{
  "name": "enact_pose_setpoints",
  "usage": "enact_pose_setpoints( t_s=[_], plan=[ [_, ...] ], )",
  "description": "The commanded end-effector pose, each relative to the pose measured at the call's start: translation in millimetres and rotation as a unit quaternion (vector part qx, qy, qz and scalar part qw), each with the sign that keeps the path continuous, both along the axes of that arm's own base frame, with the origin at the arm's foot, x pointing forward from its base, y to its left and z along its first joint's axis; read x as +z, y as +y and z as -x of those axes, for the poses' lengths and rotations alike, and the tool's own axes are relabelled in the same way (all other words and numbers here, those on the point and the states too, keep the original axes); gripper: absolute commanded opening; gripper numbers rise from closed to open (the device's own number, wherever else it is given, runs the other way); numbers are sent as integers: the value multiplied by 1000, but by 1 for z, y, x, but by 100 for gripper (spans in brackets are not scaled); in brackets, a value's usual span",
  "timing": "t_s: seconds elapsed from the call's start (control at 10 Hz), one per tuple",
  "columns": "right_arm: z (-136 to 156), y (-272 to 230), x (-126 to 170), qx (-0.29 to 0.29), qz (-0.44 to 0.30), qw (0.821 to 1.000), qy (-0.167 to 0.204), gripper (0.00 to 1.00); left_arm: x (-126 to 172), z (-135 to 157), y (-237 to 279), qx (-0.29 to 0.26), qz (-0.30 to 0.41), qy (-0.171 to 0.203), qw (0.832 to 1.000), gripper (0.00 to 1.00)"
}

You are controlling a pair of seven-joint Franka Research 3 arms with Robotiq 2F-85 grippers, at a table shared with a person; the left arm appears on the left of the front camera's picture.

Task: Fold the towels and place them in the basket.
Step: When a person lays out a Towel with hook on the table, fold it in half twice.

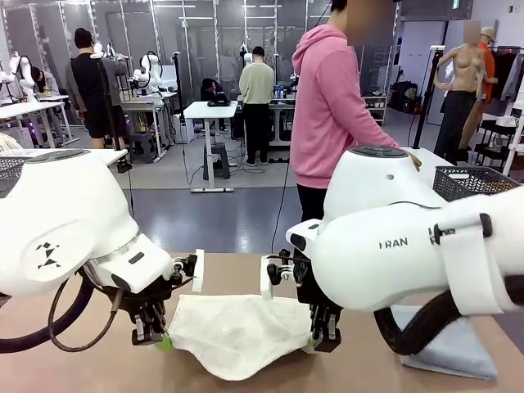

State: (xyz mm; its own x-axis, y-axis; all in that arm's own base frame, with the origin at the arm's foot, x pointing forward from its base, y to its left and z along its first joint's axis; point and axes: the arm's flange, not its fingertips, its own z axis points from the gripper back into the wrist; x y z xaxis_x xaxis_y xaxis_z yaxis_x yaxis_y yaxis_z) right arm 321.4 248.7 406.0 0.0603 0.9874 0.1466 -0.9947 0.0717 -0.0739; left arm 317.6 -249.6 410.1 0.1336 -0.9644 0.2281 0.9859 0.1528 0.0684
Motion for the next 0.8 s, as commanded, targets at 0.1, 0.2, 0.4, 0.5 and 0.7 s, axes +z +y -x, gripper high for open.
enact_pose_setpoints(
  t_s=[0.1, 0.2, 0.4, 0.5, 0.7],
  plan=[
    [-46, 5, -6, 2, 1, 1000, 30, 0, -20, -15, 13, 4, -17, -10, 1000, 0],
    [-60, 6, -9, -4, 0, 999, 32, 0, -20, -33, 8, -2, -25, -4, 1000, 0],
    [-87, 4, -9, -19, 3, 999, 40, 0, -16, -68, 1, 0, -37, -1, 999, 0],
    [-100, 3, -7, -27, 7, 999, 46, 0, -12, -85, 1, 1, -36, -3, 999, 0],
    [-131, 3, -7, -34, 11, 997, 62, 0, -4, -123, -4, -5, -41, -7, 999, 0]
  ],
)
